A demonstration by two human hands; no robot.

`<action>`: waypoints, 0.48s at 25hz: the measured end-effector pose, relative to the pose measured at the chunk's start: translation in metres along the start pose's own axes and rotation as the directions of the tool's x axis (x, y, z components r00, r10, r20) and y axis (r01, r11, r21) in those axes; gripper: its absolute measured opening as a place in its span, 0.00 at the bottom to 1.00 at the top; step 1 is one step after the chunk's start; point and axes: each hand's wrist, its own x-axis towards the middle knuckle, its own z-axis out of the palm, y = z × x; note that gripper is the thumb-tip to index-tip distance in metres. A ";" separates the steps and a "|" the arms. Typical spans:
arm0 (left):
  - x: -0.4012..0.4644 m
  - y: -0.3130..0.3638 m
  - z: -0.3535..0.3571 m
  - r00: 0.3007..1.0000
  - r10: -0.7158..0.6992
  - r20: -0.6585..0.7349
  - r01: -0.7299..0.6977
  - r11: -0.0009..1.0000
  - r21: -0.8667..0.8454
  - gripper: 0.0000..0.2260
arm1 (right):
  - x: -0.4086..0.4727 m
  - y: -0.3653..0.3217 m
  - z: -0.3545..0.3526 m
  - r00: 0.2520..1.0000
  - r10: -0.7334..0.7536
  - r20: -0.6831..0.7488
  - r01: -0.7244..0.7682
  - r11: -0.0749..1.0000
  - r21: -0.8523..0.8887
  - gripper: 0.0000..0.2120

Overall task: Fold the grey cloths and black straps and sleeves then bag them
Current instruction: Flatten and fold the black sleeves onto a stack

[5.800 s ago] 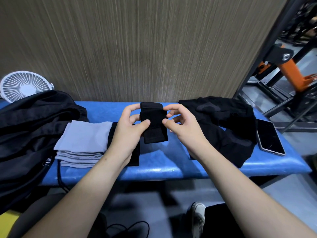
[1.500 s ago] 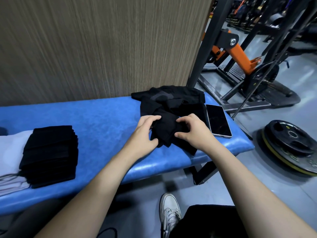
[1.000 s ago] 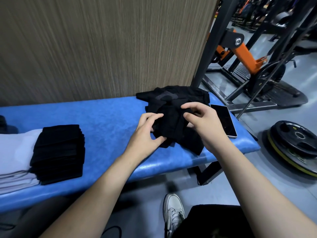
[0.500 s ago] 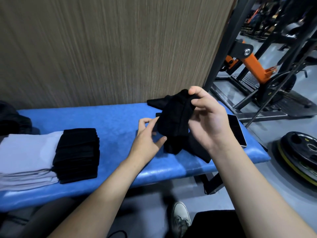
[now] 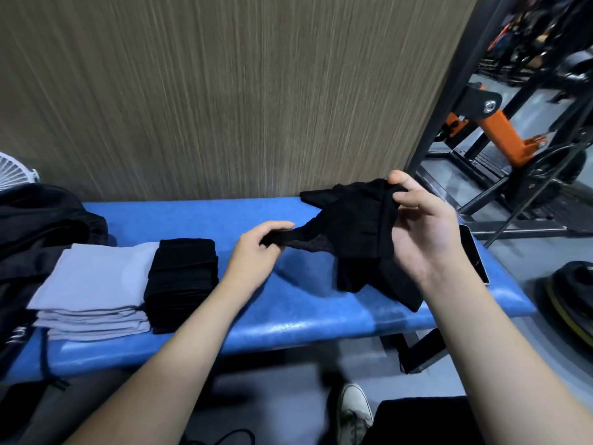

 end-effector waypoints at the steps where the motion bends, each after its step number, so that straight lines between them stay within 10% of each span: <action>1: -0.001 0.002 -0.004 1.000 -0.019 -0.002 0.019 1.000 -0.023 0.23 | 0.000 -0.001 -0.001 1.000 0.005 -0.026 -0.005 1.000 -0.002 0.14; 6: -0.007 0.013 -0.022 0.996 -0.084 0.012 0.083 0.946 -0.315 0.19 | 0.004 0.003 -0.010 0.993 0.034 -0.110 -0.040 0.998 -0.056 0.14; 12: -0.016 0.022 -0.031 0.998 0.008 -0.065 -0.025 0.961 -0.274 0.11 | 0.007 0.016 -0.019 0.984 0.037 -0.173 -0.077 0.969 -0.234 0.15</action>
